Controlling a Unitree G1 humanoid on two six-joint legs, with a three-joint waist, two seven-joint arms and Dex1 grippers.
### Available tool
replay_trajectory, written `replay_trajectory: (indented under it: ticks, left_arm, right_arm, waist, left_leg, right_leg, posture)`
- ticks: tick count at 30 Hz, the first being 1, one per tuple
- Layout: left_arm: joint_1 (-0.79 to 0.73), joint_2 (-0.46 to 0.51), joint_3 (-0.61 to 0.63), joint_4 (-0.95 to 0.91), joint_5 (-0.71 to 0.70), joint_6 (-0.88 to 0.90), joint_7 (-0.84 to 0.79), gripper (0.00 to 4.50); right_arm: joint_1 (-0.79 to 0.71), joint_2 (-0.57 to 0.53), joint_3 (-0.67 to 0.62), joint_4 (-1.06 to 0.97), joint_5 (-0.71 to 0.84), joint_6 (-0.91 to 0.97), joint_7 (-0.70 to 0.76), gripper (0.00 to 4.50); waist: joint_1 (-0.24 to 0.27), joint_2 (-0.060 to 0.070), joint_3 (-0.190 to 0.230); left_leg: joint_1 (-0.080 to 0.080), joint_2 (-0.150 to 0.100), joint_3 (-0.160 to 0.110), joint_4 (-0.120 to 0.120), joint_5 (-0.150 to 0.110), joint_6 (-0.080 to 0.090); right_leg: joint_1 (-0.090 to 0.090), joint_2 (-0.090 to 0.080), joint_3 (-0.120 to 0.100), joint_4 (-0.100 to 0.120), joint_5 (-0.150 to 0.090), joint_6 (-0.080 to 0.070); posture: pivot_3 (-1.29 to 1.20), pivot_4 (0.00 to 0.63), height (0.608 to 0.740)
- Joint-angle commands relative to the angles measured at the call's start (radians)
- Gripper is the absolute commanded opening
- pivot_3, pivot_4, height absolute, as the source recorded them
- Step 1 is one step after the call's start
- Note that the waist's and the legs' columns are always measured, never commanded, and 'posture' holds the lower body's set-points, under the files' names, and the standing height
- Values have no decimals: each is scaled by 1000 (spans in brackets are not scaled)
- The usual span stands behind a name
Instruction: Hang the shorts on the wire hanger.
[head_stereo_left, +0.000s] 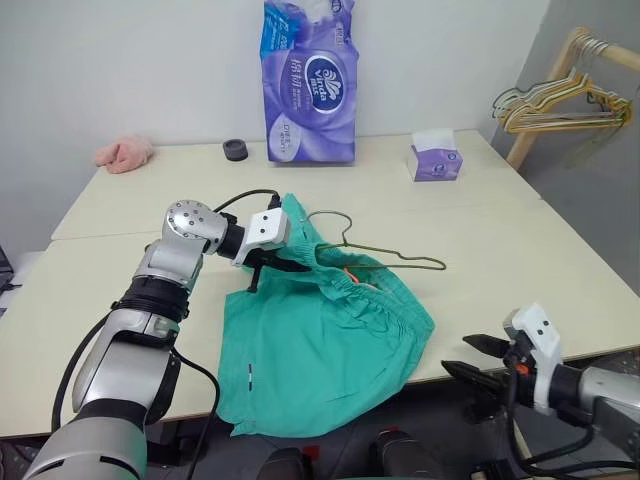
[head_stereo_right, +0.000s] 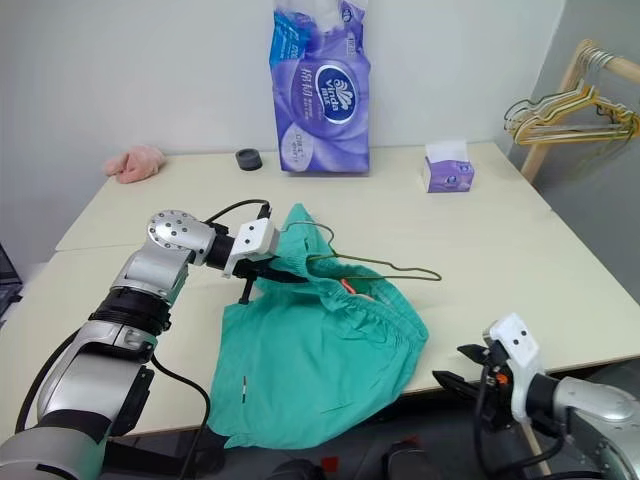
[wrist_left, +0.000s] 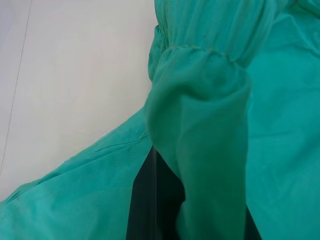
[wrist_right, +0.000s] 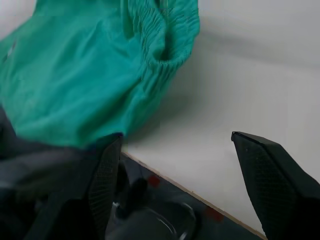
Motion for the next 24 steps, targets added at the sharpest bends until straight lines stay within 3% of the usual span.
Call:
replay_trajectory:
  ticks: [1,10,13,21,22,24]
  left_arm:
    - [-20,0,20,-21,-16,2,4,0]
    - [-23,-8,22,-27,-18,8,9,0]
    - [-22,-8,22,-30,-20,10,8,0]
    - [-18,9,38,-43,-42,52,-7,0]
    - [-17,13,42,-49,-50,68,-12,0]
    - [-14,17,49,-62,-65,96,-17,0]
  right_arm:
    - [-50,60,21,-10,46,45,-93,3691]
    - [-86,190,165,58,65,63,-230,3691]
    - [-94,211,185,67,70,71,-265,3062]
    - [-113,168,150,102,39,11,-309,273]
    - [-114,150,140,105,35,1,-305,17]
    - [-113,127,118,110,44,-7,-299,17]
  waist:
    - [-4,0,0]
    - [-7,0,0]
    - [-8,0,0]
    - [-9,0,0]
    - [-9,0,0]
    - [-10,0,0]
  left_leg:
    - [0,0,0,0,0,0]
    - [-6,0,-1,-1,0,0]
    - [-5,0,-1,-1,0,0]
    - [-5,0,-1,-1,0,0]
    - [-5,0,-1,-1,0,0]
    - [-5,0,0,-1,0,0]
  right_leg:
    - [0,0,0,0,0,0]
    - [-7,0,-1,1,2,-4]
    - [-6,0,-1,3,2,-4]
    - [-6,1,-1,3,2,-3]
    - [-6,1,-1,3,2,-3]
    - [-6,1,-1,3,1,-2]
  posture:
    - [-183,60,740]
    - [-178,56,740]
    - [-175,57,740]
    - [-182,57,740]
    - [-184,58,740]
    - [-184,58,740]
